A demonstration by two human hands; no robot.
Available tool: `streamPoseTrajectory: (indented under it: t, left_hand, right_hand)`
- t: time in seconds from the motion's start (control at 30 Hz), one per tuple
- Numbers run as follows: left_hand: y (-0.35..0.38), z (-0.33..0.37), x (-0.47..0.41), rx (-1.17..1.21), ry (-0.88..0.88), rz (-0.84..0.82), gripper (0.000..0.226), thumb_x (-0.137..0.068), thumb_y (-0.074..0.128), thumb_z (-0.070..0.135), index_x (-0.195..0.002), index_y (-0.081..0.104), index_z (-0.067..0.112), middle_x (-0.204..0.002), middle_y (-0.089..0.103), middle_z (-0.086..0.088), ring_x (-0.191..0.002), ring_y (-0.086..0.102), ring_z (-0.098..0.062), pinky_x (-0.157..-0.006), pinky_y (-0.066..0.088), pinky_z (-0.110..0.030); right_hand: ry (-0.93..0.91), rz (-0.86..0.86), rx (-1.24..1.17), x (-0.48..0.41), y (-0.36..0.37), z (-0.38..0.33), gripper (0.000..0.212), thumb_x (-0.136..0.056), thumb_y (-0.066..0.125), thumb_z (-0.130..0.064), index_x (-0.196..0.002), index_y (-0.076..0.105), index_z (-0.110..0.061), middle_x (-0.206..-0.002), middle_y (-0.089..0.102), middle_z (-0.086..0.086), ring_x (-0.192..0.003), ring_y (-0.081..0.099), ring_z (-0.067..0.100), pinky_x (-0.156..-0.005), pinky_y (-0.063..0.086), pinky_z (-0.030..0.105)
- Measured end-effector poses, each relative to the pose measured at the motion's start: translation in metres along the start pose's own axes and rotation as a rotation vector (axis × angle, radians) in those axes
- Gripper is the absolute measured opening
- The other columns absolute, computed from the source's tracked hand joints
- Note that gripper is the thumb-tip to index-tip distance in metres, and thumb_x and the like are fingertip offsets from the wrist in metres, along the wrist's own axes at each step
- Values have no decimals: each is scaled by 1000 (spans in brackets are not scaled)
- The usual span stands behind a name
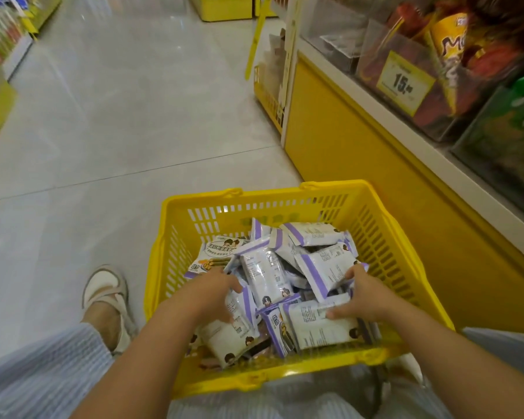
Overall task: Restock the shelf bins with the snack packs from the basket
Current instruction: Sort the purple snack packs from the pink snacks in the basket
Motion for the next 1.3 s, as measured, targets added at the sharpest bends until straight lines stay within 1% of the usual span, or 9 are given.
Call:
streamPoseTrajectory:
  t: [0.1,0.27,0.4,0.57,0.73,0.9,1.03,1.2,1.3]
  left_hand:
    - [-7,1,7,45,13,-3,59,-79,77,26,-131,51,34,-138,48,5,-122,49,-18,-89,45,-28]
    - [-40,-6,26,169,30,58,45,-77,77,31,-114,52,42,-114,53,11,-95,52,-11,-68,41,-22]
    - [-77,-15,31,408,70,235,36,-77,78,31,-97,51,44,-96,55,14,-78,54,-3,-55,39,-17]
    - [-99,-28,14,726,42,539,33,-80,77,21,-100,55,35,-101,59,4,-83,62,-16,-65,53,-30]
    - [-85,-47,-15,807,-66,647,29,-83,74,19,-104,55,26,-108,59,-2,-89,59,-18,-62,45,-24]
    - [-87,-53,-30,572,-104,805,28,-86,71,19,-111,61,16,-116,52,-6,-107,52,-21,-86,41,-25]
    - [-86,-45,-34,111,-148,809,31,-86,67,20,-116,63,22,-131,49,-5,-123,43,-28,-105,31,-37]
    - [-83,-20,-27,-77,-63,870,31,-87,64,17,-116,66,26,-122,57,-1,-113,52,-25,-94,33,-35]
    - [-67,-3,-32,158,131,637,26,-91,63,22,-116,63,25,-112,55,6,-100,57,-13,-81,40,-19]
  right_hand:
    - [-31,-1,128,8,-8,-11,68,-56,88,-46,-104,44,-28,-97,54,-9,-81,52,5,-53,41,17]
    - [-104,-46,380,22,-29,-37,62,-60,82,-52,-112,65,-23,-109,60,-6,-92,54,11,-68,48,22]
    - [-133,-144,483,41,-56,-66,72,-63,80,-55,-122,59,-20,-119,55,-3,-104,54,16,-82,45,27]
    - [-289,-163,104,58,-103,-104,49,-58,85,-42,-99,65,-24,-94,67,-1,-77,66,14,-68,52,29]
    - [-418,72,-315,19,-105,-124,40,-69,85,-19,-102,64,-18,-106,67,3,-83,71,18,-69,60,36]
    - [-380,95,-513,-34,-84,-110,42,-72,81,-9,-106,59,-18,-105,63,7,-72,72,23,-47,57,37]
    - [-355,212,-473,-61,-70,-100,57,-70,84,-17,-118,54,-20,-106,58,-5,-82,68,15,-61,60,39]
    - [-360,618,-57,-63,-73,-100,79,-67,82,-46,-133,46,-23,-124,50,-2,-119,44,19,-95,41,33]
    - [-490,727,-7,-47,-74,-101,68,-71,77,-49,-129,50,-25,-128,47,-6,-120,39,13,-94,30,23]
Point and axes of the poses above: each hand's wrist, its own x-axis away from the middle knuckle, its own y-axis out of the palm, z = x × y, the point moved 5 cm from there along -x, towards the middle knuckle
